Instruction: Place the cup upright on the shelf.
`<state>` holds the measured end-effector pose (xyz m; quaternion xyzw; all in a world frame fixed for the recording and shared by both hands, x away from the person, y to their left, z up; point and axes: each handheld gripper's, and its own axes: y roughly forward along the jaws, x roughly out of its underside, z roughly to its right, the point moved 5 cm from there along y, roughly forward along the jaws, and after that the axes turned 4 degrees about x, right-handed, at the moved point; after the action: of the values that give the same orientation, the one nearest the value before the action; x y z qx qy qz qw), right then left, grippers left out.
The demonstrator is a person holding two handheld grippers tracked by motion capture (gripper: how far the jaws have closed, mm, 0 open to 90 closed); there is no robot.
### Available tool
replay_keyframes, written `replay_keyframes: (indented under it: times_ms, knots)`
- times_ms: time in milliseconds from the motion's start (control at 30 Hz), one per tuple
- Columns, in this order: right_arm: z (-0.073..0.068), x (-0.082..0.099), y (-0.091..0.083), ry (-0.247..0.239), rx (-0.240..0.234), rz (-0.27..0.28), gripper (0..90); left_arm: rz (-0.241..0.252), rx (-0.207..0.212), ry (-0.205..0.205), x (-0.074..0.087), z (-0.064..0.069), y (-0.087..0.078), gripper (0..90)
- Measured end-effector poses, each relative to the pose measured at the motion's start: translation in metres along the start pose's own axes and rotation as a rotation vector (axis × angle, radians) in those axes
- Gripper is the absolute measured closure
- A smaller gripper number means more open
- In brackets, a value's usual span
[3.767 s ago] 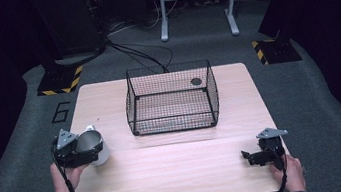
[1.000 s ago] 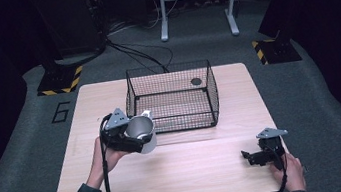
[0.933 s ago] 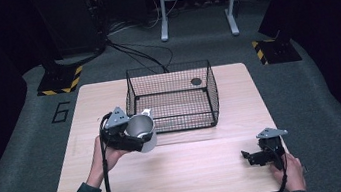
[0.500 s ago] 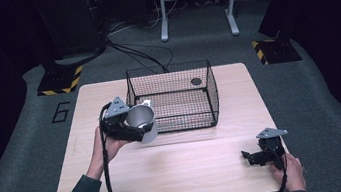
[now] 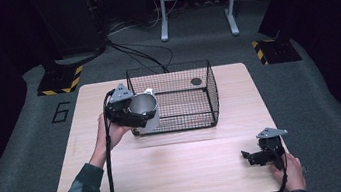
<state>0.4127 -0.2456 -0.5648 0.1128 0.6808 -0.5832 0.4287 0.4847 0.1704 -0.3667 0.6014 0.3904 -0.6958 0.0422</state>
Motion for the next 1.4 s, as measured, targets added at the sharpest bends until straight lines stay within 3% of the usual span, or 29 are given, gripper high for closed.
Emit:
replay_keyframes:
  times_ms: [400,967,1267,1400]
  knots:
    - [0.000,0.000,0.000,0.000,-0.001,-0.001,0.0,-0.010,-0.015,0.013,-0.012,-0.010,0.013,6.2]
    - [0.000,0.000,0.000,0.000,-0.001,-0.001,0.0,-0.031,-0.033,-0.004,-0.025,-0.025,0.038,6.2]
    - [0.000,0.000,0.000,0.000,-0.002,-0.001,0.0,-0.040,-0.032,-0.013,-0.034,-0.030,0.060,6.2]
    - [0.000,0.000,0.000,-0.002,-0.002,-0.002,0.0,-0.045,-0.028,0.010,-0.038,-0.030,0.071,6.2]
